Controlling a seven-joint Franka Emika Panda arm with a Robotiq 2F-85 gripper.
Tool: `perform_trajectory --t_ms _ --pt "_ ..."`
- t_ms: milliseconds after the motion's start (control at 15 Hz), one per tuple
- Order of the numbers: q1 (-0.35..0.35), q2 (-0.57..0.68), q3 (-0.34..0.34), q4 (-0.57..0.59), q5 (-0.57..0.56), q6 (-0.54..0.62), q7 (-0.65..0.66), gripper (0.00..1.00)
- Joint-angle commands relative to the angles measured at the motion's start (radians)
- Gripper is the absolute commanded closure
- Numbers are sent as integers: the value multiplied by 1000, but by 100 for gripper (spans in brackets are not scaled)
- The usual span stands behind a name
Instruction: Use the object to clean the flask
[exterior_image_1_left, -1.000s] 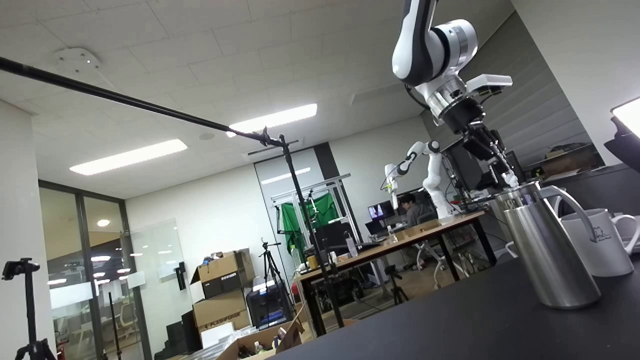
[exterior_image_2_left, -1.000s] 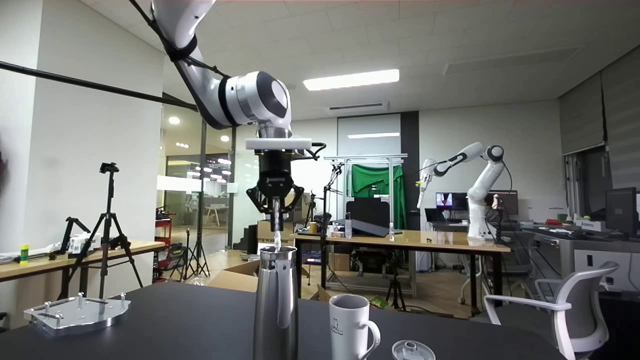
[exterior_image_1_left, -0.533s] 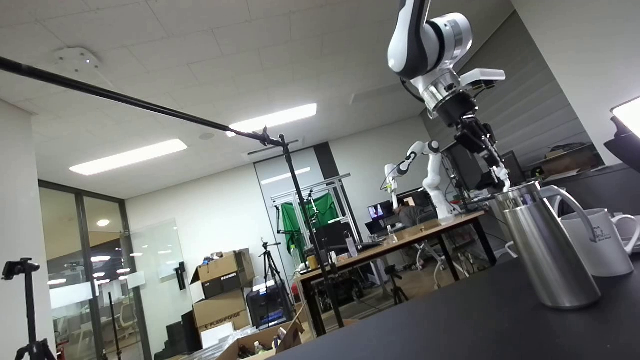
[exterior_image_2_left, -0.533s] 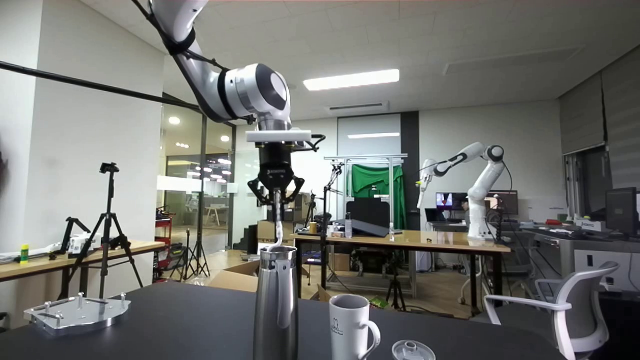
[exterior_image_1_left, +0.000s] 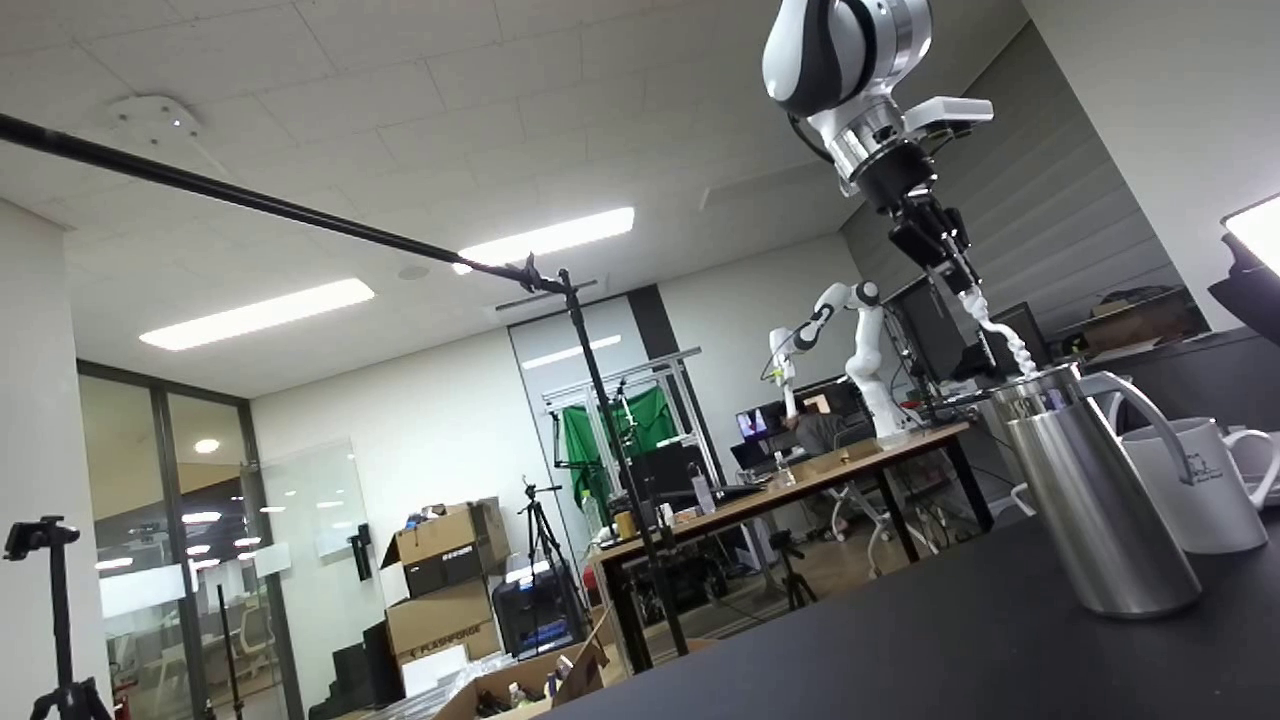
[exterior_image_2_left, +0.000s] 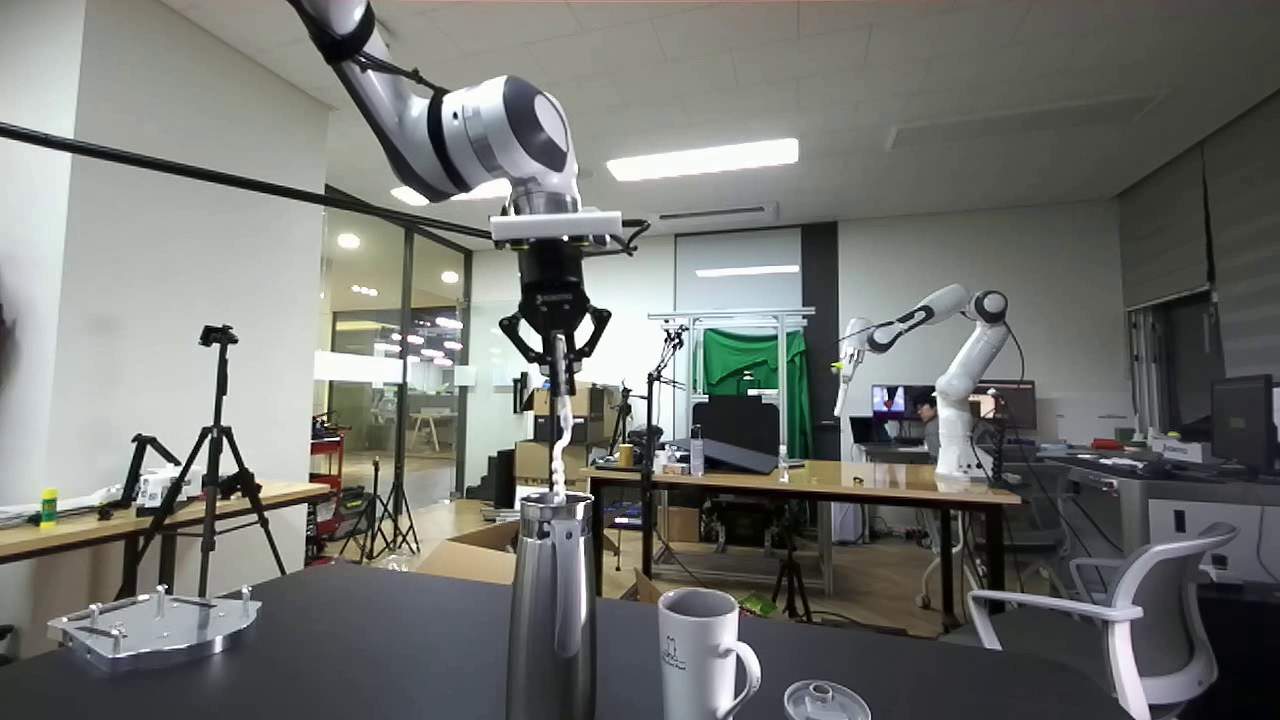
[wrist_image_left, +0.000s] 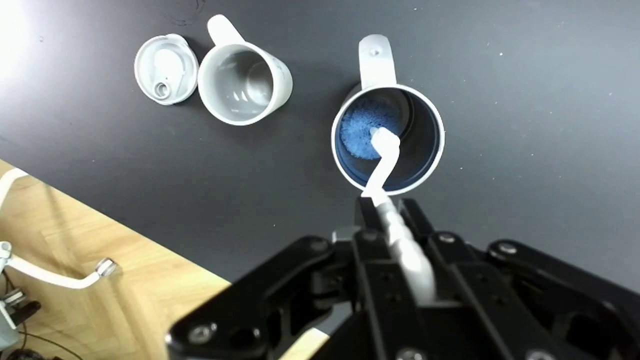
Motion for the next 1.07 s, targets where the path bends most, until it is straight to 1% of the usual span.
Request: perform_trajectory --t_ms 0,400,1000 --pt "-3 33 -4 -15 -3 15 6 96" --pt "0 116 1 -23 -11 21 13 96" --pt "5 -25 6 33 -9 -13 -3 96"
